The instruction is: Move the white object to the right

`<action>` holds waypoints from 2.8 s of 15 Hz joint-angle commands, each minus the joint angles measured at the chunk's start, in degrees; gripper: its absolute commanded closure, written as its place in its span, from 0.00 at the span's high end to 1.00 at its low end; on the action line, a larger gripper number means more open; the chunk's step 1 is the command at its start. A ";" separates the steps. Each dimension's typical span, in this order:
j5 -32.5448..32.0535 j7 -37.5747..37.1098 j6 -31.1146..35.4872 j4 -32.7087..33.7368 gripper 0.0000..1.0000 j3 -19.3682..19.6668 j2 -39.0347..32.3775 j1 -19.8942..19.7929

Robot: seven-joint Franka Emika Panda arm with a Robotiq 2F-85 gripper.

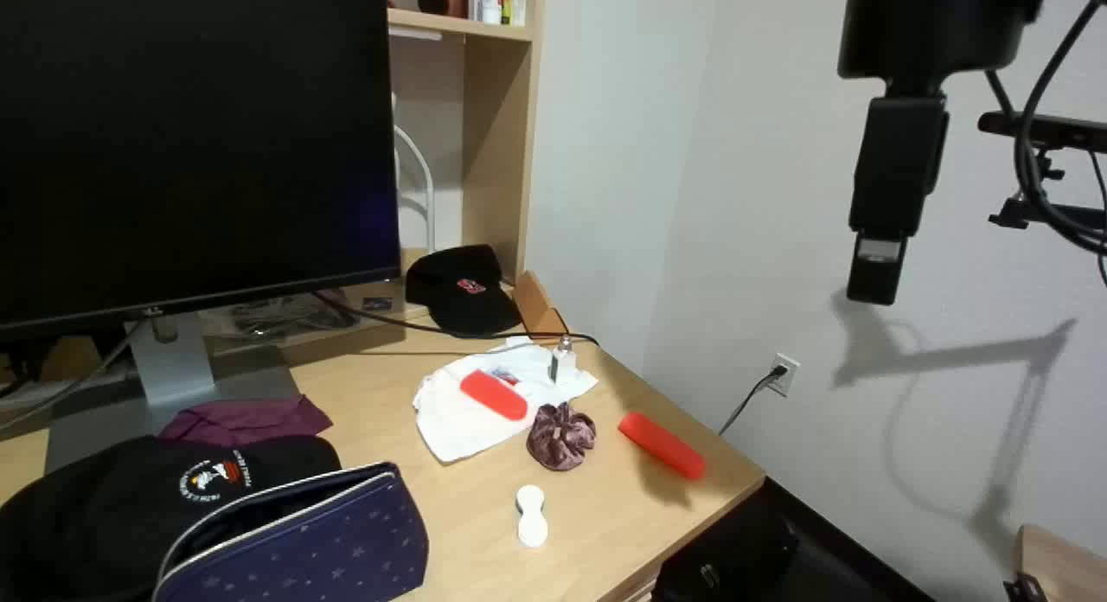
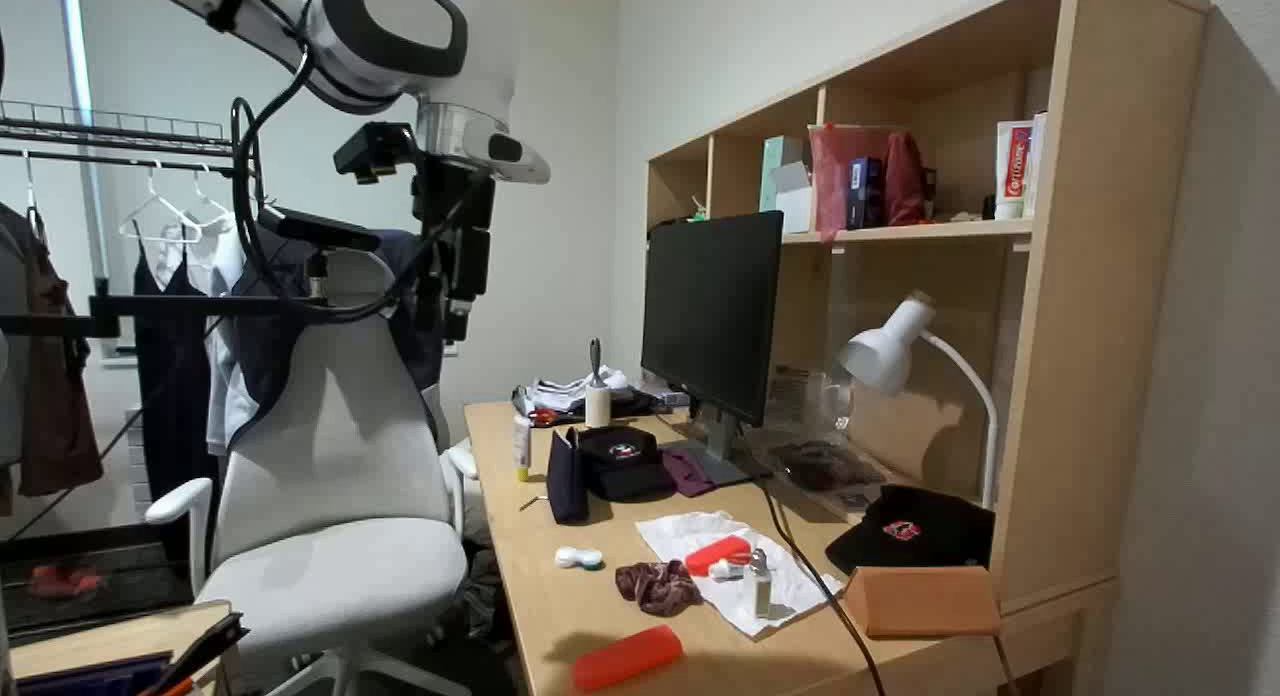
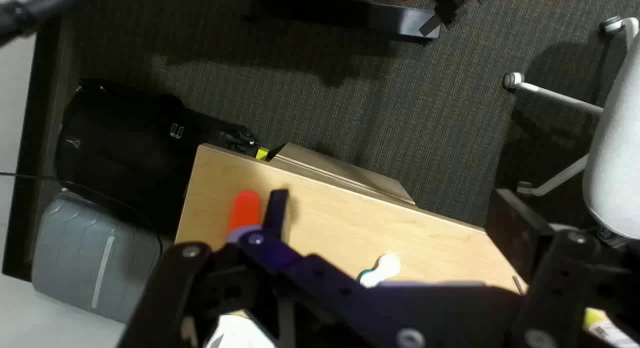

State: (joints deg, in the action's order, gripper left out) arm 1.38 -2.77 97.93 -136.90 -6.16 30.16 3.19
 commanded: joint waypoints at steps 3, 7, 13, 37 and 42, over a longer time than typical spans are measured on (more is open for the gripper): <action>-0.19 -0.20 -0.10 0.10 1.00 0.40 -0.06 0.49; -0.73 -0.04 1.06 2.48 1.00 0.81 -2.22 -0.09; 9.67 0.85 20.43 8.69 1.00 4.93 -17.87 0.17; 3.08 -19.92 29.23 26.50 1.00 7.17 -46.33 1.19; 3.49 -19.29 34.82 19.25 1.00 5.98 -47.15 2.54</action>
State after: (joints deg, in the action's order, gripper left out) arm 5.61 -21.77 128.20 -113.21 0.42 -17.14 4.88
